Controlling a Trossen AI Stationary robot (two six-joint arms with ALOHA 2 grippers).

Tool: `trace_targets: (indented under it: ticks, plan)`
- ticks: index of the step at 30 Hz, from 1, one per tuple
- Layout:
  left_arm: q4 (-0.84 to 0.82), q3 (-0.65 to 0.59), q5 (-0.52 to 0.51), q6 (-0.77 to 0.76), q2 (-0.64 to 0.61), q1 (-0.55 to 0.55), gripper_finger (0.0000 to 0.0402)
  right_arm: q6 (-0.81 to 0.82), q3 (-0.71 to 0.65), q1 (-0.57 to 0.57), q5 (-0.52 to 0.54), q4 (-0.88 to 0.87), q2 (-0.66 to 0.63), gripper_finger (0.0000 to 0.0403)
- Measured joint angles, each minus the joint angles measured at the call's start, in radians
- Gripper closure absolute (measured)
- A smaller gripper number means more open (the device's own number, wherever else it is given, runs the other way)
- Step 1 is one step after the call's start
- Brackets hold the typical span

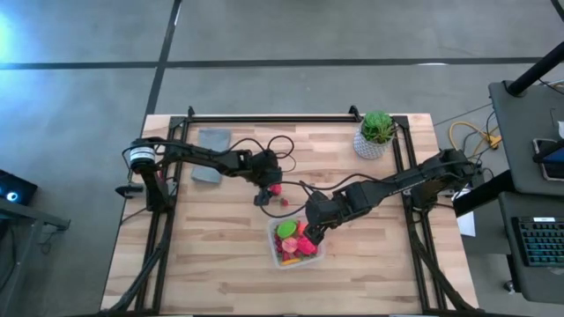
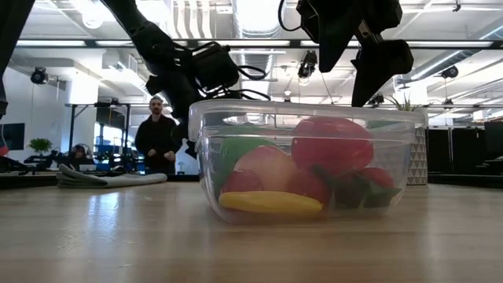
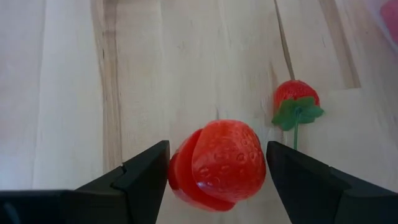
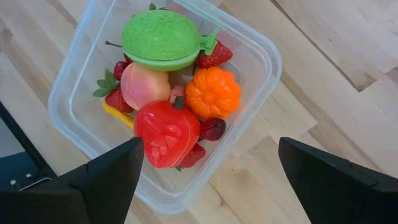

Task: Pick and placing Produce into tupperware
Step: Put the red strawberry into the transparent bin

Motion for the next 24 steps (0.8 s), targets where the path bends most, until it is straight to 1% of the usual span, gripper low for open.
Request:
trace_targets:
  ticks: [4,12,19,24]
  plan:
    - [0.000,-0.009,0.000,0.000,0.000,0.000,0.0156,-0.002,0.000,0.000,0.000,0.001,0.000,0.0039]
    - [0.007,-0.010,0.000,0.000,0.000,0.000,0.0196,-0.005,0.000,0.000,0.000,0.000,0.000,0.0039]
    - [-0.002,-0.002,0.012,0.000,-0.002,0.000,0.0201,-0.006,0.000,0.000,0.000,0.000,0.000,0.0039]
    - [-0.035,0.005,0.038,-0.002,-0.062,-0.015,0.0201,-0.008,0.000,0.000,0.000,0.000,0.000,0.0039]
